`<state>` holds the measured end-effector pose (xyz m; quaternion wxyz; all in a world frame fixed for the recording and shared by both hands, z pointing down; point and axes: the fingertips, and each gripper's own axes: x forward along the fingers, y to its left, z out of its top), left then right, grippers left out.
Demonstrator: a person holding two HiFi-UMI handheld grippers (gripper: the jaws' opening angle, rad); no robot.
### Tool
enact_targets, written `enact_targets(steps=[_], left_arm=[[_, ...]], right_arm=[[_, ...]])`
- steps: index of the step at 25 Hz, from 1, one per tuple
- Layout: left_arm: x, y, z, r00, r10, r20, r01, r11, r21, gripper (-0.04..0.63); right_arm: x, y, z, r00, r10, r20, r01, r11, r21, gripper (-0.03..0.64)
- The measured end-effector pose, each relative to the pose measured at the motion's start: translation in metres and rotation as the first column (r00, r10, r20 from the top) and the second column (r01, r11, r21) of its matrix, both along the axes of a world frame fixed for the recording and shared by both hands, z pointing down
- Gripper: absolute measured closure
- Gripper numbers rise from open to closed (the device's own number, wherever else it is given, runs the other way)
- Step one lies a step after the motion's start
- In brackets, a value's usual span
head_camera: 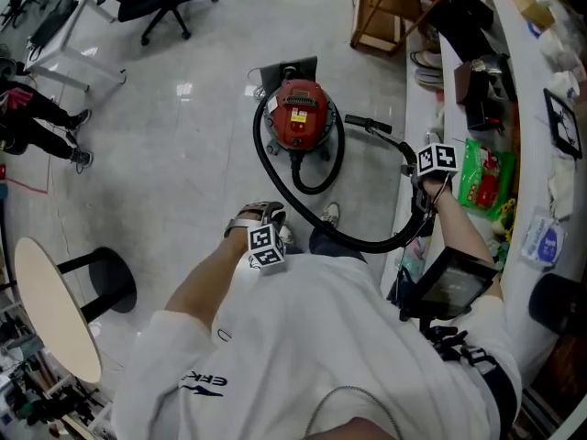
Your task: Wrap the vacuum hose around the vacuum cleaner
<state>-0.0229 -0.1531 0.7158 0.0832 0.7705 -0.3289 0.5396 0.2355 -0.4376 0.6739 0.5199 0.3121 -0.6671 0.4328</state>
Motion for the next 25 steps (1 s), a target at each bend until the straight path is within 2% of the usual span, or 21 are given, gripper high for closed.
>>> enact_targets(steps=[9, 16, 25], left_arm=[[0.002, -0.050, -0.007, 0.994, -0.107, 0.024, 0.107, 0.994, -0.002, 0.525], [-0.015, -0.069, -0.010, 0.977, -0.212, 0.031, 0.212, 0.977, 0.002, 0.525], [-0.045, -0.117, 0.001, 0.974, -0.227, -0.017, 0.227, 0.974, -0.004, 0.523]], right_arm=[[-0.026, -0.087, -0.001, 0.979, -0.198, -0.039, 0.200, 0.978, 0.064, 0.451], [-0.061, -0.141, -0.003, 0.947, -0.313, -0.065, 0.318, 0.943, 0.097, 0.451], [-0.115, -0.180, 0.000, 0.916, -0.390, -0.093, 0.398, 0.913, 0.088, 0.454]])
